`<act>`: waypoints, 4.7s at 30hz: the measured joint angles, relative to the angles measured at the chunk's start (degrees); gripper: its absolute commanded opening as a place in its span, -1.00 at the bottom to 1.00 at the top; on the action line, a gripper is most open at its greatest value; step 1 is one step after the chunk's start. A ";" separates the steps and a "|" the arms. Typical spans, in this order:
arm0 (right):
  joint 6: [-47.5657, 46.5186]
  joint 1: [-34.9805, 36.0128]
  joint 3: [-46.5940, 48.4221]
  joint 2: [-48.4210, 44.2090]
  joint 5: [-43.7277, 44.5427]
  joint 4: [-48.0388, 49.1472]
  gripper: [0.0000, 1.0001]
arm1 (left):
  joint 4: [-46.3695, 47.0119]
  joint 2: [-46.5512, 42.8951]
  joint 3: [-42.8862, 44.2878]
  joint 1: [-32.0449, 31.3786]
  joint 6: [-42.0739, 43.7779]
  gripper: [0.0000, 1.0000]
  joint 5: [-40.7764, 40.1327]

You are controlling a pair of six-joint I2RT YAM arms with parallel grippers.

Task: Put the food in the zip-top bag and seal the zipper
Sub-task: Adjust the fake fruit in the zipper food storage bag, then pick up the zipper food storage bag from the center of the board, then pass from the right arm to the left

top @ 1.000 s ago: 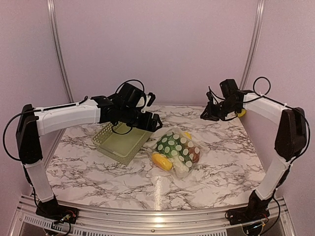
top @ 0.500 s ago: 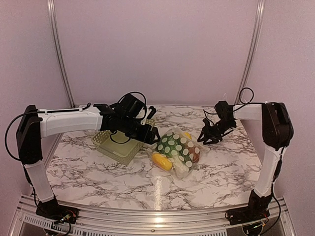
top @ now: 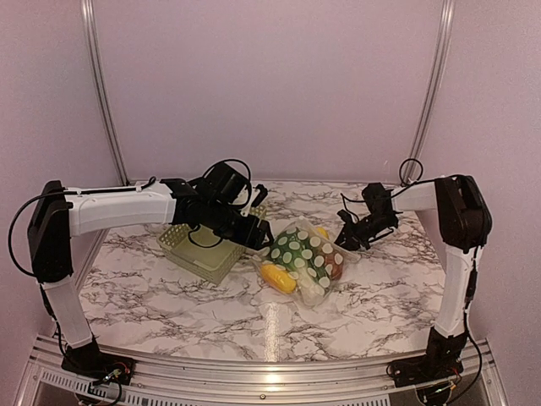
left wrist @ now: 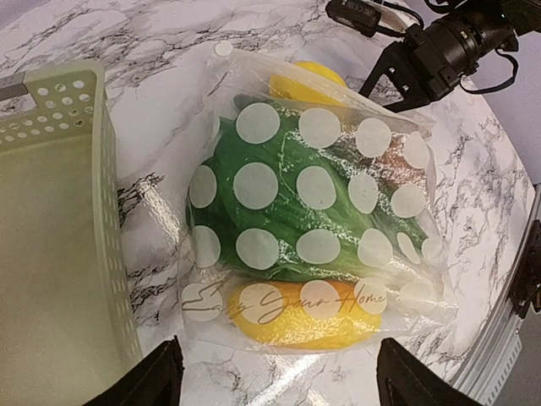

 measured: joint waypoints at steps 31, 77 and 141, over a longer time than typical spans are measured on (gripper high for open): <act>-2.54 3.69 3.19 -3.63 0.04 -3.78 -0.47 | -0.74 -0.74 0.04 0.76 0.52 0.62 1.49; -3.85 33.38 23.58 -15.87 9.81 -16.74 -1.00 | -6.14 -1.33 18.56 5.44 -14.27 0.98 -1.46; 1.20 36.28 10.25 -20.50 13.70 -1.11 -0.99 | -10.47 5.46 14.60 2.73 -18.32 -0.34 16.68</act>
